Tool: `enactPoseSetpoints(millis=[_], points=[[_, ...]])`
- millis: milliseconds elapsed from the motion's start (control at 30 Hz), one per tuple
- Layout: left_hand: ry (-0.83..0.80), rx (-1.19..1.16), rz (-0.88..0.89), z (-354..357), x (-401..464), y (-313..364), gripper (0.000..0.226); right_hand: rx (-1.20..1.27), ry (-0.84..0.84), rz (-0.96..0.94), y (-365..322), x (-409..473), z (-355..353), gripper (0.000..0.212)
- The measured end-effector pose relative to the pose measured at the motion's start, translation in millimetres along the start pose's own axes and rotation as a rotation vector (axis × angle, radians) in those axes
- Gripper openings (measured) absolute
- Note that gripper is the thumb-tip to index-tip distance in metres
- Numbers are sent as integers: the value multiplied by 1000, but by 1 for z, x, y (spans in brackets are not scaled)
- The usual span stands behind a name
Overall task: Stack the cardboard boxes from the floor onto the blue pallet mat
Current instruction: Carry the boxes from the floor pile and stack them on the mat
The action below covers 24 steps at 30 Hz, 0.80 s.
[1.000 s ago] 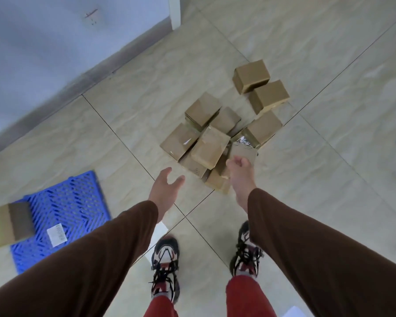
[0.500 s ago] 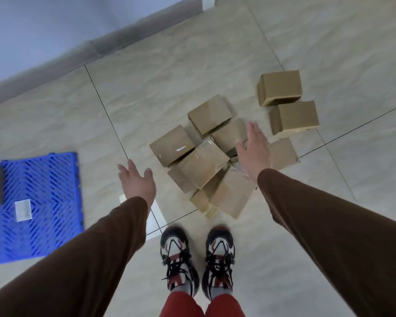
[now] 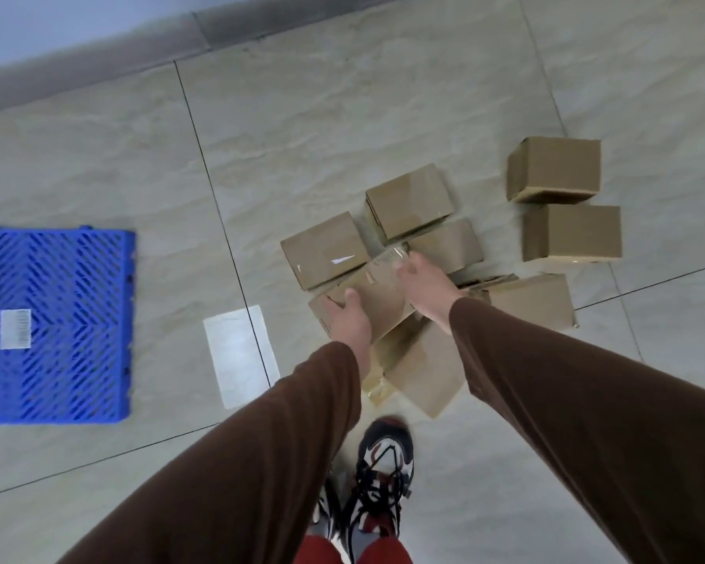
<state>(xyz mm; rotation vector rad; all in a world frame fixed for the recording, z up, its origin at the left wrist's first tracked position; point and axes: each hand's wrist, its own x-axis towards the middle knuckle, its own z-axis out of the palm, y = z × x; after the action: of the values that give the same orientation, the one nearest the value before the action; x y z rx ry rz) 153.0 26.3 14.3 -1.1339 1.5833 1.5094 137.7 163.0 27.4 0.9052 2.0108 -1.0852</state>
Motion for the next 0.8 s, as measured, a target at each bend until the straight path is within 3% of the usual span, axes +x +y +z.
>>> enactPoseSetpoints(millis=[333,500,800], points=[[-84,-53,211,-153,-41,71,62,96,6,-258,-117,-76,60,49],[-137,-112,249,-271,-50,95,59,119,-30,-338,-190,-109,140,49],[-81,-167,219,-462,-36,117,56,86,73,-463,-285,-163,306,42]])
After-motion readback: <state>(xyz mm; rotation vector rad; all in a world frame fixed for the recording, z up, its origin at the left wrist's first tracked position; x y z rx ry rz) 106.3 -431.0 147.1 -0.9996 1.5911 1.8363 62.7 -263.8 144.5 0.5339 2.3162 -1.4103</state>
